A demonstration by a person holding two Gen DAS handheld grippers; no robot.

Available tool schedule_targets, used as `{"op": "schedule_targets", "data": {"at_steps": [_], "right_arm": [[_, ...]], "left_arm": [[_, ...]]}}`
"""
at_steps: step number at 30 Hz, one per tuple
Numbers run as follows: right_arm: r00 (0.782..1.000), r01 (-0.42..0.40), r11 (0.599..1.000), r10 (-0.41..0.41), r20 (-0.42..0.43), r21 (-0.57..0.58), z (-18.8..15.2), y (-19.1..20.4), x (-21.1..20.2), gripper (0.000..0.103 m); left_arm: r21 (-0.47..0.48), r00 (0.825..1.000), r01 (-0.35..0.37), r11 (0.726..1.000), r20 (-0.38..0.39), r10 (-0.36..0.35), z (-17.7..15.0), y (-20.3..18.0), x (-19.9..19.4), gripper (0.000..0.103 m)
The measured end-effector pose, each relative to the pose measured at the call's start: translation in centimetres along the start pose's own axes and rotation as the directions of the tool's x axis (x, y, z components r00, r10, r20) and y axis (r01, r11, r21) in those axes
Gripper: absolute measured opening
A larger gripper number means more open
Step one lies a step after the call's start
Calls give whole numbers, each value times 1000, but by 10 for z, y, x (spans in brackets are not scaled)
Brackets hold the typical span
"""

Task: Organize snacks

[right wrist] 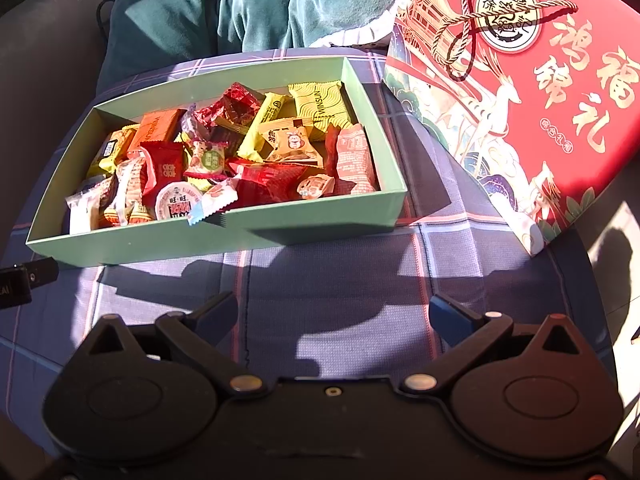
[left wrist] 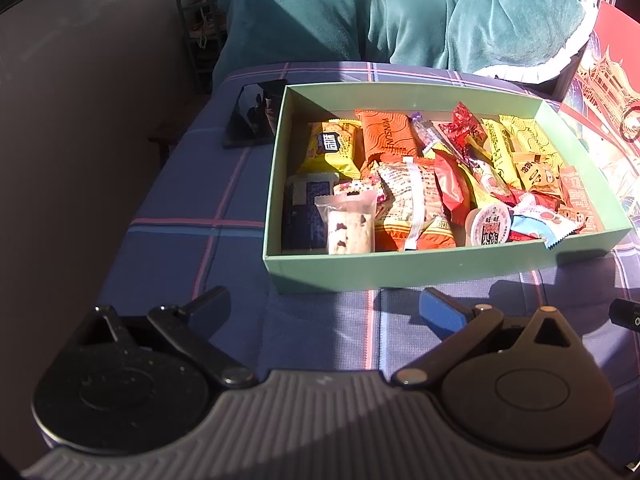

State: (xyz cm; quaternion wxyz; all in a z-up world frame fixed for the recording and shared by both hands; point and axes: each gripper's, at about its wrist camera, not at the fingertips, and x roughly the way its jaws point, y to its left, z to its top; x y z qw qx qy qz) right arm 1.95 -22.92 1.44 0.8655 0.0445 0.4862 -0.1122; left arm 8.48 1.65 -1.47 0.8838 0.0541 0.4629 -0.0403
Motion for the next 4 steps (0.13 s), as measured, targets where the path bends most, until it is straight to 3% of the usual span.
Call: {"op": "schedule_targets", "data": {"at_steps": [4], "right_arm": [[1000,2,1000,-2,0,-2,-1,1,0,103]], "left_arm": [[4,1000,-4,1000,-1,4,-1,-1,0,103]]}}
